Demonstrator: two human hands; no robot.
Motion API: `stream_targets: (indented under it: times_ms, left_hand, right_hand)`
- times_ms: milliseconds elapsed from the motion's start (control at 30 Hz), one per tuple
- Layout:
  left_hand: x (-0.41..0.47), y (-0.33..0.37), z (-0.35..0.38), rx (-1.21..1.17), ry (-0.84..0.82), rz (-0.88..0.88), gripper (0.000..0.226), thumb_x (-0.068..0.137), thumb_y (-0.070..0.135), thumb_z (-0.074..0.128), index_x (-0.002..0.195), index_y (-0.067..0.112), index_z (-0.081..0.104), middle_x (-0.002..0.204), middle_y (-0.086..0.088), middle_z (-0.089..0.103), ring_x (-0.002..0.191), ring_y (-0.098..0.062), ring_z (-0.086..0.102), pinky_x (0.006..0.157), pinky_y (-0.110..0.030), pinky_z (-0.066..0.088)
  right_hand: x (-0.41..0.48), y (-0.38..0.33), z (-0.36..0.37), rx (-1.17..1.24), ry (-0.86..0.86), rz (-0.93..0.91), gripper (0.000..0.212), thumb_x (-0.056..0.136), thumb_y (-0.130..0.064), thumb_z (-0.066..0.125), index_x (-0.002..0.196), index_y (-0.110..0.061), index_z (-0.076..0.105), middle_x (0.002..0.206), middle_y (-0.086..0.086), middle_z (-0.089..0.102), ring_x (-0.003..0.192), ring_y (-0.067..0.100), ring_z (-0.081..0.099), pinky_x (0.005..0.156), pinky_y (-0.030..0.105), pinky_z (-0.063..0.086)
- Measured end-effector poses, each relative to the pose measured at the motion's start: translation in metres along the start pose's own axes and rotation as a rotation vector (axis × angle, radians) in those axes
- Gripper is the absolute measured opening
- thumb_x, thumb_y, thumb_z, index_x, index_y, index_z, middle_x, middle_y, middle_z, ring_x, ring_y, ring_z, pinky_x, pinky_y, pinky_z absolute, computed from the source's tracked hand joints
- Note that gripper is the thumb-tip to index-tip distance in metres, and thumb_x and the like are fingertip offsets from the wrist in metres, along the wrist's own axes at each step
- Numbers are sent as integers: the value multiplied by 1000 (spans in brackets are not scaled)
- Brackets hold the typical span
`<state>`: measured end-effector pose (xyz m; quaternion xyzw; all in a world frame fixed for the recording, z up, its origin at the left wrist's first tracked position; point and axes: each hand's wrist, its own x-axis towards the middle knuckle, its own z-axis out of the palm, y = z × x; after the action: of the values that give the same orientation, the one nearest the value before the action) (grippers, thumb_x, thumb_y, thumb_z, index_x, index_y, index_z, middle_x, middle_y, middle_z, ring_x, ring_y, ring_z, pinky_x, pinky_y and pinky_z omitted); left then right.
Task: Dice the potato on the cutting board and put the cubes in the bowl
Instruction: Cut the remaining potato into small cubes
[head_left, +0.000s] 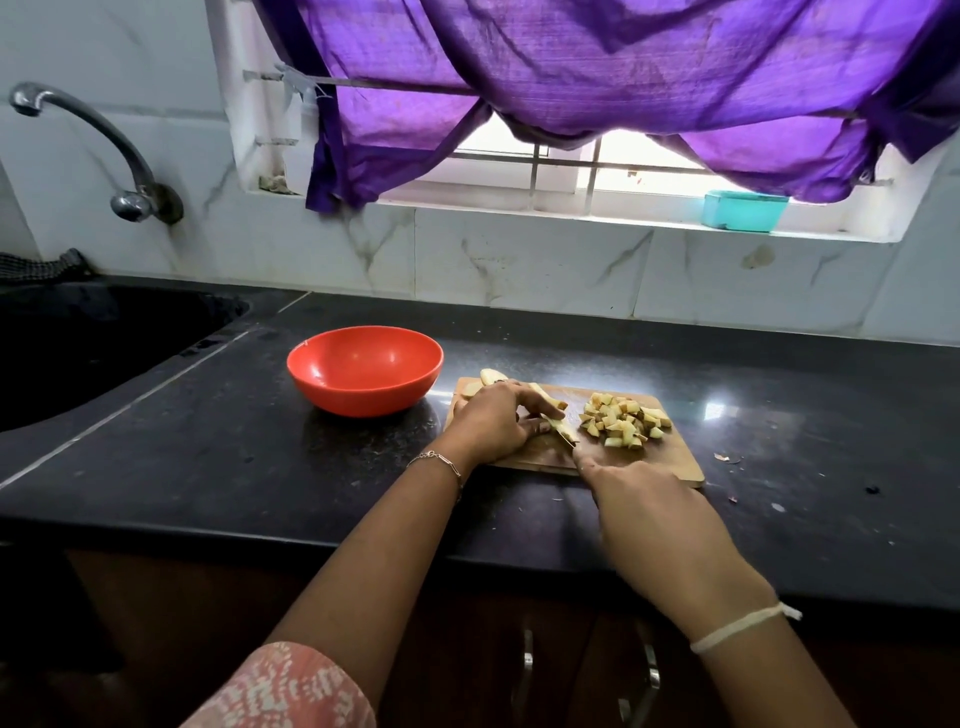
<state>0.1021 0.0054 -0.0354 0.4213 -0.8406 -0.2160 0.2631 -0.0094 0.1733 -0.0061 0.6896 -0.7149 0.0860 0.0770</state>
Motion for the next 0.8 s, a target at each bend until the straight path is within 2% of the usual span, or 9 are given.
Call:
stream_targets:
  times_ms: [67,167,333,367,433,500,633,733,800]
  left_hand:
    - [0,0,1,0,-6,-5,19,89,33,67,105,42,70,116,16,62,90,-5,46,103,-43,40]
    - [0,0,1,5,4,-6,19,89,32,66,106,41,70,102,18,59,86,-6,47,101,-43,41]
    - [0,-4,2,-41,10,20,17,88,29,68,98,43,67,96,17,59,83,-7,50,97,-45,45]
    - [0,-5,2,-43,14,25,16,87,30,69,94,44,65,97,15,58,83,-9,52,95,-45,46]
    - [-1,-7,3,-38,40,29,11,85,36,69,90,44,64,99,9,58,86,-14,55,92,-45,48]
    - [-2,-7,4,-35,80,22,9,82,40,69,91,38,67,100,4,56,91,-19,55,93,-44,48]
    - [-5,-3,5,12,137,-16,18,74,45,67,87,33,66,94,4,50,92,-14,46,97,-42,43]
    - [-7,-1,4,18,161,-31,30,66,51,57,89,33,64,103,3,54,102,-17,50,99,-41,42]
    - [-7,2,5,129,156,-5,39,72,54,61,105,34,65,118,4,54,115,-17,48,103,-38,34]
  right_hand:
    - [-4,0,2,-7,-21,17,63,96,-8,42,151,-29,20,119,3,59,107,22,58,79,33,49]
    - [-4,5,2,3,-10,33,61,96,-11,40,151,-33,22,119,2,58,107,22,58,78,33,48]
    - [-15,22,-3,91,2,56,57,97,-23,44,144,-49,27,128,-5,51,106,18,57,80,30,49]
    - [-18,28,-6,124,0,47,55,97,-25,43,142,-52,29,125,-7,52,103,16,57,81,29,50]
    - [-22,36,-12,169,0,48,51,99,-28,41,139,-57,31,104,-7,52,85,12,54,72,26,47]
    - [-19,41,-14,169,41,88,49,99,-29,41,139,-57,32,92,-4,47,74,12,48,64,24,39]
    - [-1,43,-2,200,156,173,52,98,-28,45,142,-51,32,85,0,51,71,15,49,66,26,37]
    - [13,41,17,256,177,224,55,96,-33,49,146,-45,28,98,6,59,78,21,58,71,32,44]
    - [21,38,27,304,244,256,51,94,-33,53,143,-40,39,108,9,62,87,24,61,77,33,48]
